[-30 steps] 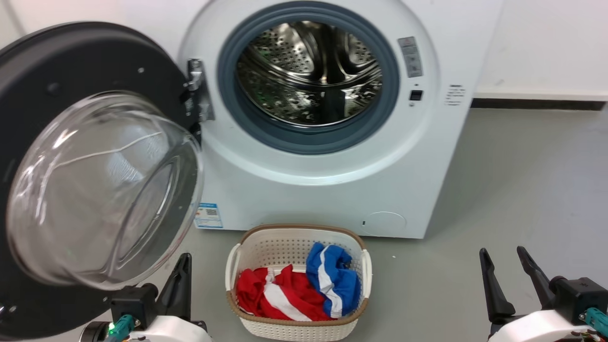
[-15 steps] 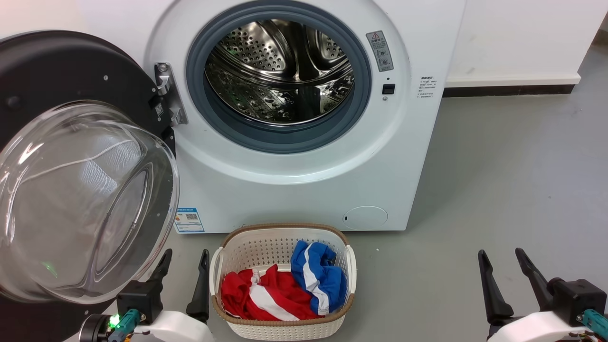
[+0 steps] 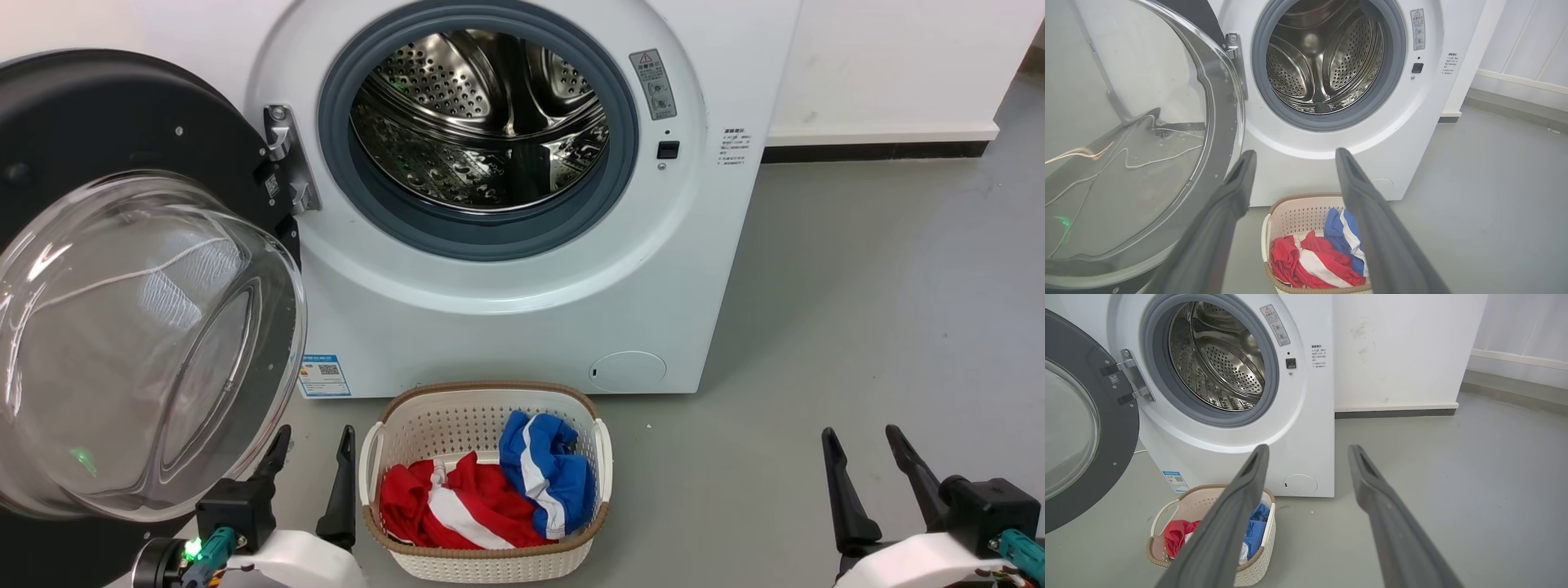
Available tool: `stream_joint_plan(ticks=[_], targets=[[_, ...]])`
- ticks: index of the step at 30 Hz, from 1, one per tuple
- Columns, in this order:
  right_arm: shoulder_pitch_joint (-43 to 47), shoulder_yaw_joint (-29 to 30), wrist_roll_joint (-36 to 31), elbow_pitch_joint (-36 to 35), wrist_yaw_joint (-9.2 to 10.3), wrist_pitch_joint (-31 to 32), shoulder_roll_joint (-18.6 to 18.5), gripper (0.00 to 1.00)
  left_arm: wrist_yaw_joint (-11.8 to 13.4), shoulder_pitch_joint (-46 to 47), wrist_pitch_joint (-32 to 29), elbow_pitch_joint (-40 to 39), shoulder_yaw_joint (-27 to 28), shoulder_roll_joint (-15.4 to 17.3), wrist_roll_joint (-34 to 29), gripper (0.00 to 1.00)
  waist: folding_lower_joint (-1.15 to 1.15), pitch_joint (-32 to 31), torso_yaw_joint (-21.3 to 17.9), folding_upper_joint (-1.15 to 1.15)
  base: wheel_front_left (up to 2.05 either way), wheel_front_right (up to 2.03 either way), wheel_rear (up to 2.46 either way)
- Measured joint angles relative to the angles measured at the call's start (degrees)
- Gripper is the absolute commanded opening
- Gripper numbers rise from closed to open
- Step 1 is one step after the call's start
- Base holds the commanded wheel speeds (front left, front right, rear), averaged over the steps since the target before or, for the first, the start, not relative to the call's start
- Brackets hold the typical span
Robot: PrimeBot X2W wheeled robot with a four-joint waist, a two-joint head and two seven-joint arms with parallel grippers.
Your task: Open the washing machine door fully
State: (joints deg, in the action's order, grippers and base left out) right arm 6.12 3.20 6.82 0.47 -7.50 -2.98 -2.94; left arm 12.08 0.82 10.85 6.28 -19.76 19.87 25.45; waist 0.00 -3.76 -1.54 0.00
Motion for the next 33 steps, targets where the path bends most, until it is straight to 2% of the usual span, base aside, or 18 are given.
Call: stream_joint_plan(ticks=[9,10,16,33], targets=[[-0.16,-0.08,0.02,0.85,0.0,-0.51,0.0,1.0,-0.05,0.1,0.26,0.01,0.12,0.25,0.62,1.0,0.0,0.09,-0.24,0.0,0.0,0.0,0.0],[-0.16,-0.03,0.09,0.92,0.0,-0.54,0.0,0.0,-0.05,0.1,0.26,0.02,0.12,0.31,0.63,0.0,0.0,0.09,-0.26,0.0,0.0,0.0,0.0],[1.41,-0.05,0.76,3.81,0.0,-0.29,0.02,0.0,-0.09,-2.16,-0.15,2.31,-0.62,-1.25,1.01,0.0,0.0,0.12,-0.27,0.0,0.0,0.0,0.0],[-0.6,0.57,19.13,5.93,0.0,1.82,0.02,0.0,-4.32,-1.53,-3.65,3.74,4.74,-4.43,15.6,0.0,0.0,0.64,-0.02,0.0,0.0,0.0,0.0]])
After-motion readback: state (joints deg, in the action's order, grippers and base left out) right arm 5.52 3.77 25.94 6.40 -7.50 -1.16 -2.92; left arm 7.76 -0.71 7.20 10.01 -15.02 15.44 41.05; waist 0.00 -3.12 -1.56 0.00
